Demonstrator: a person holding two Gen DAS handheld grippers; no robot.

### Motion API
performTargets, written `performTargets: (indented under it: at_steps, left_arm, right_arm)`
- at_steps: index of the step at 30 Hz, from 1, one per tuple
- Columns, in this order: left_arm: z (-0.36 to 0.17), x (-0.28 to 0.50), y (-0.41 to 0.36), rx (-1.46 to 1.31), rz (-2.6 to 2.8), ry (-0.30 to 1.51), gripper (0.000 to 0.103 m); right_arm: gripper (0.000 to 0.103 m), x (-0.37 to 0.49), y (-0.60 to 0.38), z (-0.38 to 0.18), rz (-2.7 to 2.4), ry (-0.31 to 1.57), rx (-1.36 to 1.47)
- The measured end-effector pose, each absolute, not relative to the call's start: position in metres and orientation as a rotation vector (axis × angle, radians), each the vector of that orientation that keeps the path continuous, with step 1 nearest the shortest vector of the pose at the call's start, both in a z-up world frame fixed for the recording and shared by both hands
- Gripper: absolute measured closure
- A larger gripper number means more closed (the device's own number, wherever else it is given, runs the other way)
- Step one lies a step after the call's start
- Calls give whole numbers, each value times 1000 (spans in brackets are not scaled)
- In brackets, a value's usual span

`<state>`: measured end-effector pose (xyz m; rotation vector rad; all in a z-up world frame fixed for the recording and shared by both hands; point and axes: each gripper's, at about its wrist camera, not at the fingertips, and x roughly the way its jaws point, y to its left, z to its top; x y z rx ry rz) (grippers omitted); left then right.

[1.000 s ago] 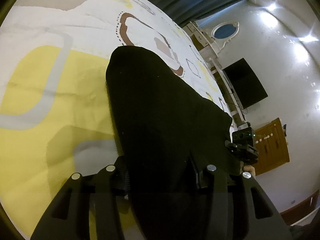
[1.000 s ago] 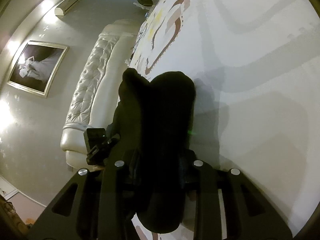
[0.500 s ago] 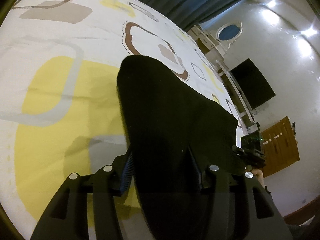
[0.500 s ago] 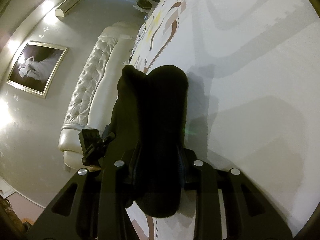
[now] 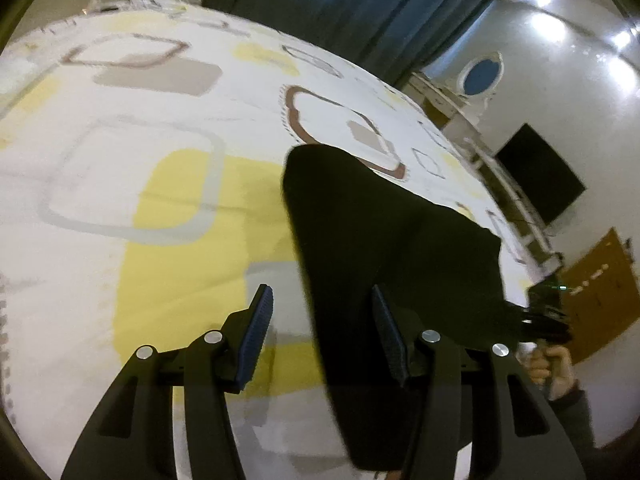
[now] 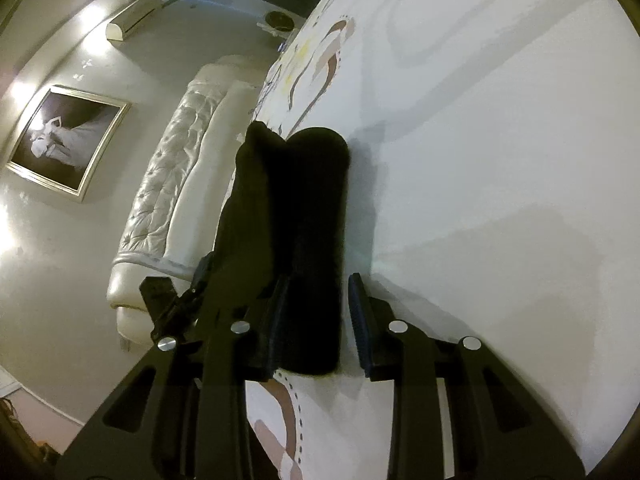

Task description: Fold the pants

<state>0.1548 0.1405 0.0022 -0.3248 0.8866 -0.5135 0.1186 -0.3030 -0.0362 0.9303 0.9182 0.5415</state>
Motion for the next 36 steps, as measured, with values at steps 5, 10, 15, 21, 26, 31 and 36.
performTargets:
  at_steps: [5, 10, 15, 21, 26, 31, 36]
  left_arm:
    - [3, 138, 137, -245, -391, 856, 47]
    - [-1, 113, 128, -174, -303, 836, 32]
    - [-1, 90, 112, -95, -218, 815, 27]
    - [4, 65, 99, -30, -110, 776, 24]
    - [6, 53, 97, -66, -91, 765, 20]
    - [4, 38, 91, -75, -98, 775, 18]
    - [-6, 27, 76, -76, -132, 801, 18]
  right_arm:
    - [74, 100, -302, -31, 465, 928, 860]
    - [71, 81, -291, -28, 390, 922, 794]
    - [60, 63, -273, -21, 292, 896, 690]
    - [38, 46, -238, -11, 166, 868, 522]
    - [25, 31, -196, -6, 81, 861, 381]
    - [25, 20, -163, -5, 36, 861, 291]
    - [25, 15, -144, -5, 22, 855, 259]
